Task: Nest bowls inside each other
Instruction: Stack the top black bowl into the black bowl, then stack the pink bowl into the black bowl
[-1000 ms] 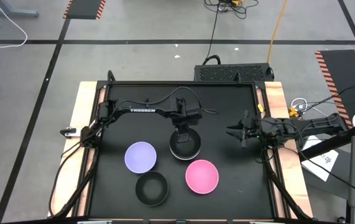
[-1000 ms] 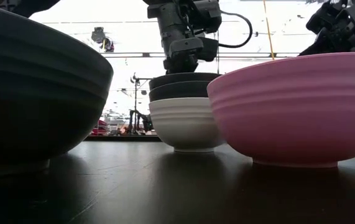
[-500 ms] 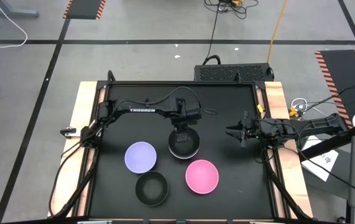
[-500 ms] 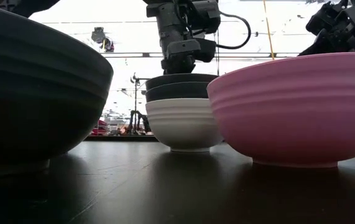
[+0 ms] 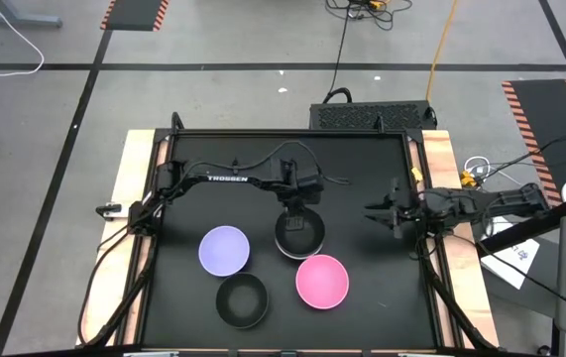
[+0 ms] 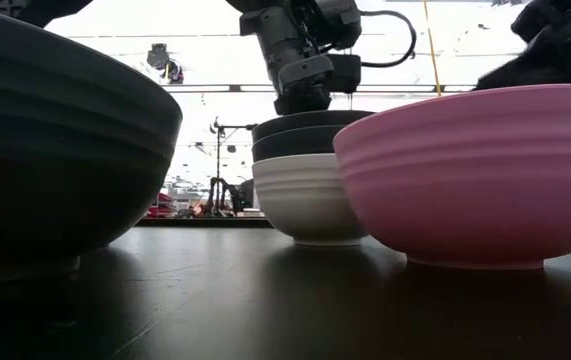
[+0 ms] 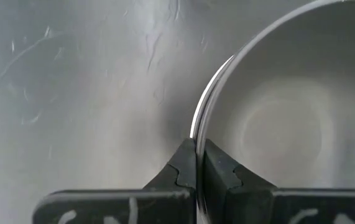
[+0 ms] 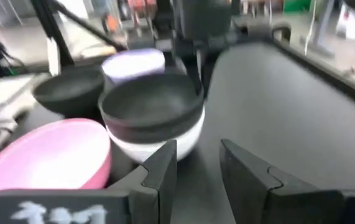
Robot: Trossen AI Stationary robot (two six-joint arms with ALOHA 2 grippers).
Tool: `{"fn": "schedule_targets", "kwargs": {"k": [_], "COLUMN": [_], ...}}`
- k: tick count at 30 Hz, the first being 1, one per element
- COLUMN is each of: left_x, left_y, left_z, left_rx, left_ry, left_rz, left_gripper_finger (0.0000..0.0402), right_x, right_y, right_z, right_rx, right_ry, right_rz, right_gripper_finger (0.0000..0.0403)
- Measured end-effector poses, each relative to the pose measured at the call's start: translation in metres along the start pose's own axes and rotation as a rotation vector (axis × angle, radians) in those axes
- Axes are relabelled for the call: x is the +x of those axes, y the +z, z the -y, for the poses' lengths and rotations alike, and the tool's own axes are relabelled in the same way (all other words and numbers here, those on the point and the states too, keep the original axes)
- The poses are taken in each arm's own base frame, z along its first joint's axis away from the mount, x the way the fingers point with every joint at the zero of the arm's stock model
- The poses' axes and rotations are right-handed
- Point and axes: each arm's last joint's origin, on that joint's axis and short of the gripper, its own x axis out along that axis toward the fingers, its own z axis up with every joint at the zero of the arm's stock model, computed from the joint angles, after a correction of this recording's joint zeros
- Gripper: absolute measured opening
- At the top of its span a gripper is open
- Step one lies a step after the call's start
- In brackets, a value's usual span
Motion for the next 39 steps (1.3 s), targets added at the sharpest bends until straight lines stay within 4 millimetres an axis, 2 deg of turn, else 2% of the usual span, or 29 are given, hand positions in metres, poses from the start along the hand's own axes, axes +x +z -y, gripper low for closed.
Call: {"fn": "schedule_targets", "kwargs": {"k": [6, 16, 20, 22, 26, 33, 39], "left_x": [0.003, 0.003, 0.003, 0.003, 0.003, -0.021, -0.046], "left_y": [0.000, 0.000, 0.000, 0.001, 0.001, 0.005, 0.004], "left_z": [-0.005, -0.009, -0.009, -0.009, -0.006, 0.008, 0.017], "left_rx": [0.011, 0.005, 0.022, 0.024, 0.034, 0.044, 0.056], "left_ry": [-0.023, -0.042, -0.044, -0.040, 0.002, 0.077, 0.105], "left_rz": [0.025, 0.031, 0.036, 0.042, 0.039, 0.094, 0.130], "left_gripper_finger": [0.0006, 0.0005, 0.0006, 0.0020, 0.0075, 0.0167, 0.0209], "right_x": [-0.016, -0.005, -0.005, -0.005, -0.005, -0.005, -0.005], "right_y": [0.000, -0.015, -0.016, -0.016, -0.016, -0.015, -0.015], "right_z": [0.003, 0.006, 0.006, 0.006, 0.006, 0.006, 0.006], "right_rx": [0.022, 0.034, 0.035, 0.035, 0.038, 0.044, 0.048], "right_ry": [0.008, -0.053, -0.059, -0.059, -0.059, -0.057, -0.058], "right_rz": [0.137, 0.125, 0.129, 0.128, 0.128, 0.135, 0.135], "right_gripper_finger": [0.0114, 0.0114, 0.0114, 0.0114, 0.0114, 0.0114, 0.0114]}}
